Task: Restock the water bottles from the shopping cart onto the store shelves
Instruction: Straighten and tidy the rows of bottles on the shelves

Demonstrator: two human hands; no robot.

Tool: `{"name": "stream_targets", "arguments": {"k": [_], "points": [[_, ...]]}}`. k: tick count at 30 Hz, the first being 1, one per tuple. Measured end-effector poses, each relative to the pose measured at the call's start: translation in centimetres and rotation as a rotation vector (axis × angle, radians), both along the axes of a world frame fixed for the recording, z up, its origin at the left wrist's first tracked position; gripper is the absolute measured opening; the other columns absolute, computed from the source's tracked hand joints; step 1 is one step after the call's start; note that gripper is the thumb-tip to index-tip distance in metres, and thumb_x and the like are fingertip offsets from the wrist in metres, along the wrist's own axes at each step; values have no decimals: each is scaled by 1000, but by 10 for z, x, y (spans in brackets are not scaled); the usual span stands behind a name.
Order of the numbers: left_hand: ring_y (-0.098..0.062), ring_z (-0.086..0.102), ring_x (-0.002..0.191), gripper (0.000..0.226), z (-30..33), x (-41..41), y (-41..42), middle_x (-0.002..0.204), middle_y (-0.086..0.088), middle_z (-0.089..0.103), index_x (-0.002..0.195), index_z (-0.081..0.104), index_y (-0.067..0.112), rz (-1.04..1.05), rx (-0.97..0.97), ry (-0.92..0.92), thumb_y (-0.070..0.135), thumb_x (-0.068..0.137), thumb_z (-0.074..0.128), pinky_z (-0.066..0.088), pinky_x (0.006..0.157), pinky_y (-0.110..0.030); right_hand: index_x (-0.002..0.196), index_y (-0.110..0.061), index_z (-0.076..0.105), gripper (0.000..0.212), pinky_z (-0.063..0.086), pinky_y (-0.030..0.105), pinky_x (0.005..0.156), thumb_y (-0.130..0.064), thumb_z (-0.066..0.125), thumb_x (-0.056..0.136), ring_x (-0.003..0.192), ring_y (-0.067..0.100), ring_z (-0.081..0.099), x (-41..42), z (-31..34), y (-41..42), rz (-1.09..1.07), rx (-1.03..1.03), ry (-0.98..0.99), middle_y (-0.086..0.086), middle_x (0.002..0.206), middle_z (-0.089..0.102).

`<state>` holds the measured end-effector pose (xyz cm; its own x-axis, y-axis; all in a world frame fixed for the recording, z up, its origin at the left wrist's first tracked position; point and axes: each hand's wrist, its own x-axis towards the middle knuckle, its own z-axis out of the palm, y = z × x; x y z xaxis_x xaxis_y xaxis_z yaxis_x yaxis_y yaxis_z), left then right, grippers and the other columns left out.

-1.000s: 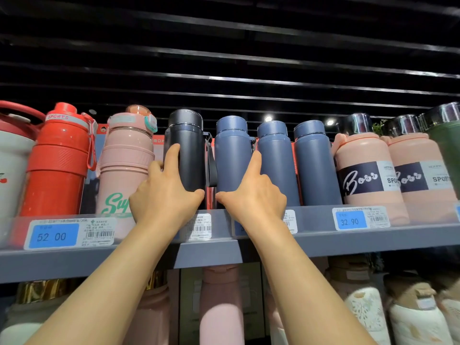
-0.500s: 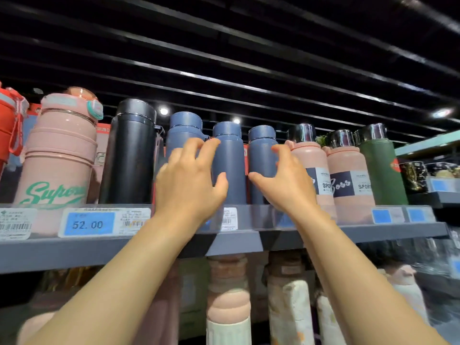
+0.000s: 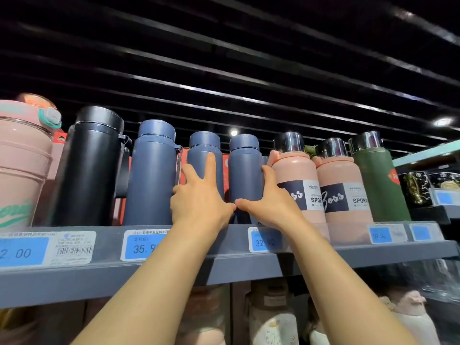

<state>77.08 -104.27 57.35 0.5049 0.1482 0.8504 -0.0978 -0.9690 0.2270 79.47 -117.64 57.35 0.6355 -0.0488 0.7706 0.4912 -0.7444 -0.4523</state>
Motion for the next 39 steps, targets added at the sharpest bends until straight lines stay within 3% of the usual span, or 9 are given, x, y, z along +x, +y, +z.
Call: {"name": "stream_targets", "arguments": {"k": [4,7,12,16,20,25,32,36,39], "points": [[-39,52,101,94,0,3,2,133,-15,27,147,-3,34,-7,-40,17,29,81,65,37,63,-36,145,-32,6,92,48,38,80,-46,66,77,92,27,56,6,-2,1,-1,28,-12,2,106,55],[-39,51,95,93,0,2,3,128,-14,30,146,2,35,-46,-62,14,25,80,66,37,64,-36,142,-31,12,90,42,36,71,-55,67,75,89,27,53,6,-6,2,-80,40,-57,2,101,55],[-32,41,84,93,2,0,8,124,-10,34,144,5,39,-105,-101,28,25,78,69,38,66,-36,143,-31,9,99,38,37,70,-65,67,70,105,36,56,5,-10,6,-228,45,-70,13,121,49],[-38,51,101,97,3,-1,7,129,-12,34,146,0,39,-97,-94,69,34,78,69,38,69,-36,145,-30,5,99,38,37,71,-63,66,74,106,36,56,6,-10,5,-213,20,-79,14,123,48],[-37,50,107,115,5,0,-1,130,-16,33,147,-11,37,-50,-74,134,54,71,74,38,69,-35,146,-32,3,88,39,36,70,-46,58,79,101,34,58,6,-13,2,-173,12,-101,12,114,57],[-31,41,87,109,6,1,-2,120,-17,41,145,-2,34,-76,-123,94,37,72,78,37,67,-36,144,-32,6,89,38,36,70,-44,62,75,97,34,57,5,-14,1,-143,48,-111,10,109,57],[-31,56,94,116,10,-7,16,108,-6,49,147,-8,41,-308,-236,154,33,69,77,44,72,-31,146,-30,7,98,37,40,77,-63,65,74,117,37,48,3,-16,4,-197,71,-98,13,128,41],[-20,60,84,111,10,-16,22,113,-7,56,147,-6,42,-387,-266,184,29,72,75,47,65,-29,147,-30,5,86,38,40,78,-51,55,81,113,36,51,4,-19,3,-204,61,-169,13,124,52],[-31,55,105,108,4,-15,12,130,-10,47,147,-3,39,-260,-164,89,50,71,72,43,75,-32,146,-28,8,84,35,38,74,-46,55,80,105,36,56,3,-20,2,-192,49,-179,12,115,60]]}}
